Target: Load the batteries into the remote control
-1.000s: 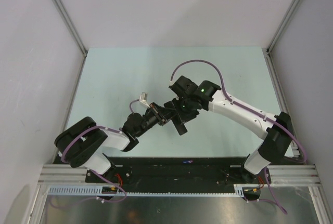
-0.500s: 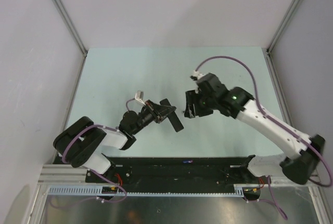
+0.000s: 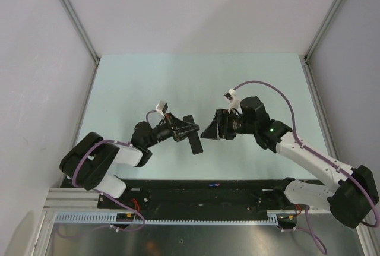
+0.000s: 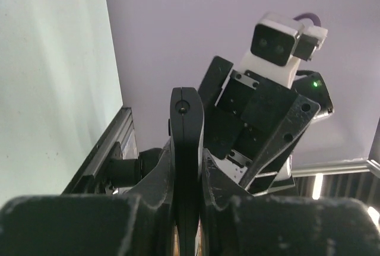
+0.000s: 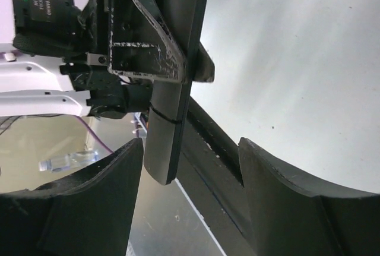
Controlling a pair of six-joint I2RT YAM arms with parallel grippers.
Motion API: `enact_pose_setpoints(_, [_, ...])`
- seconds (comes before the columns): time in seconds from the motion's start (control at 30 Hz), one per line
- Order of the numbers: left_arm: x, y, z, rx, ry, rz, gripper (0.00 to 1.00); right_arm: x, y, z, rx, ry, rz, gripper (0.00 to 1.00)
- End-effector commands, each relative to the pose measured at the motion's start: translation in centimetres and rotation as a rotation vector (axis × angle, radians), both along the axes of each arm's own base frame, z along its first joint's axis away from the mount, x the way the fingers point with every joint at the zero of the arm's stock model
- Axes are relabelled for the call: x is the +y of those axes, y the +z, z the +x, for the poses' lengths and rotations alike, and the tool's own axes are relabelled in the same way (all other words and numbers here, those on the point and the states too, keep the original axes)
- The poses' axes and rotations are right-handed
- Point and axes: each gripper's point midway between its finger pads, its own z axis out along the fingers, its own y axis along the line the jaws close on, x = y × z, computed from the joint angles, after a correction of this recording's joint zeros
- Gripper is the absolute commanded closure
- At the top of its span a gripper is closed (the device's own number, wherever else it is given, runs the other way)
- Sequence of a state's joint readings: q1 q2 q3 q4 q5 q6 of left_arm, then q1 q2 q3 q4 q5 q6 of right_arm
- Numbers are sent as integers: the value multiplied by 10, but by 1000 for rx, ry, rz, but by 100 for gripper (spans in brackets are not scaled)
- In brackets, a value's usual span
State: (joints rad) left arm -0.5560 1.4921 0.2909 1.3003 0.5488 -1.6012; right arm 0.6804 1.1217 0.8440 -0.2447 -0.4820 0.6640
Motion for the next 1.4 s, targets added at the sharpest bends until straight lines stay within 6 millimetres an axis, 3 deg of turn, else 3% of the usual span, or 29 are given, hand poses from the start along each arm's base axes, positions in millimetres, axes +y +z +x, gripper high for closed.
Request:
enact_pose_setpoints(0.0, [10, 84, -35, -349, -87, -216, 100, 17, 34, -3, -51, 86, 217, 30])
enact_pose_setpoints(0.57, [10, 95, -36, -415, -74, -224, 100, 36, 4, -38, 55, 217, 254, 42])
enact_pose_setpoints(1.13, [9, 104, -51, -459, -100, -240, 100, 46, -4, -40, 99, 219, 286, 91])
enact_pose_setpoints(1.37, [2, 104, -71, -477, -154, -248, 100, 44, 3, -30, 89, 171, 313, 100])
